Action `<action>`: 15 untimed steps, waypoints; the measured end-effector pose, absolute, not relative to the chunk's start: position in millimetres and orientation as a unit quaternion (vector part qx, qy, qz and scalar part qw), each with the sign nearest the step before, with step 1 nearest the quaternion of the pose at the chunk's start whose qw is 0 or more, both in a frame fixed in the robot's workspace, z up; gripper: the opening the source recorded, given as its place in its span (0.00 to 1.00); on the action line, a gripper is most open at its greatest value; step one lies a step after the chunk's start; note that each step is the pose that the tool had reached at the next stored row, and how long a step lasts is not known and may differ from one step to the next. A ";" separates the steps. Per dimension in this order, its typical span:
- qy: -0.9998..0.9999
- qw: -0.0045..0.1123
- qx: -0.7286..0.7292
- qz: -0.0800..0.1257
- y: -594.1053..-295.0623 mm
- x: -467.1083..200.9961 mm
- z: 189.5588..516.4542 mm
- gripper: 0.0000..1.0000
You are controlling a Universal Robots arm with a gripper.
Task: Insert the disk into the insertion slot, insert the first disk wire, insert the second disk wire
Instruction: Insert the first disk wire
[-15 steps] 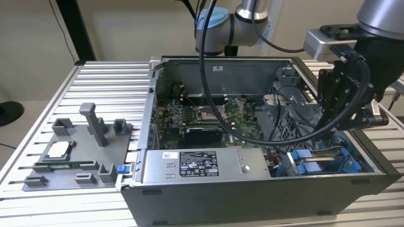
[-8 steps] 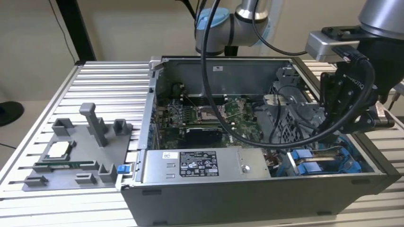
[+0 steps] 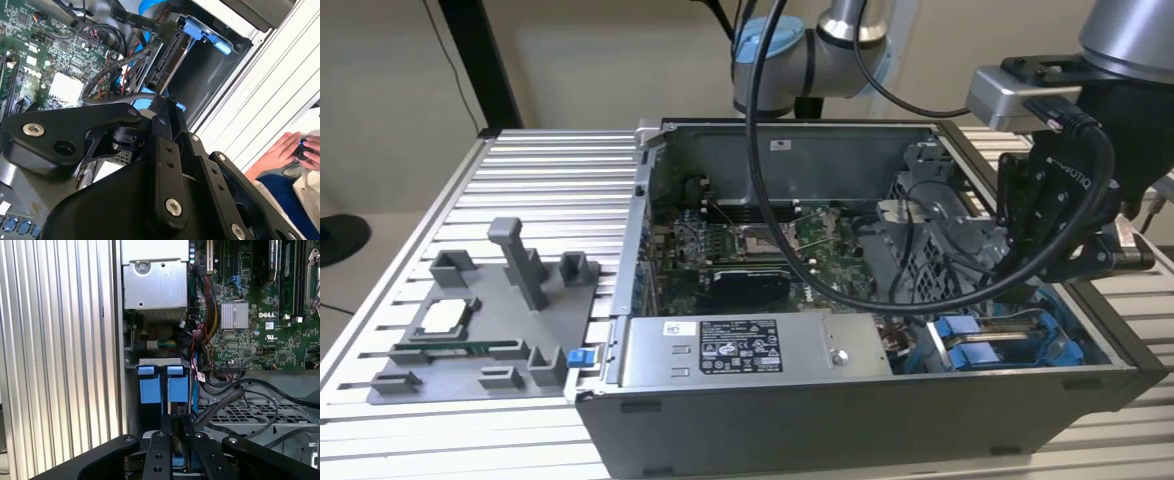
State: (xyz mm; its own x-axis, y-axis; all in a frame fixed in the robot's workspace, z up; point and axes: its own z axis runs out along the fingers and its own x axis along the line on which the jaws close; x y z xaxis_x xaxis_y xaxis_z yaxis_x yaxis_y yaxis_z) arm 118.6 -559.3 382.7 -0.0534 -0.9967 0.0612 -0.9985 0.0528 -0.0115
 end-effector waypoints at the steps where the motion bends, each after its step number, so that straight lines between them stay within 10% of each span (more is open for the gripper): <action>1: -0.725 0.018 0.688 0.025 -559.3 118.6 382.8 0.00; 15: -0.725 0.030 0.687 0.038 -559.3 119.3 375.6 0.00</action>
State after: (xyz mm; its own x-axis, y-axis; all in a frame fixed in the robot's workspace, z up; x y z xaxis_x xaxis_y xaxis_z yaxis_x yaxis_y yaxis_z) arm 119.3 -559.3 375.6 -0.0534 -0.9940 0.0956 -0.9985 0.0524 -0.0132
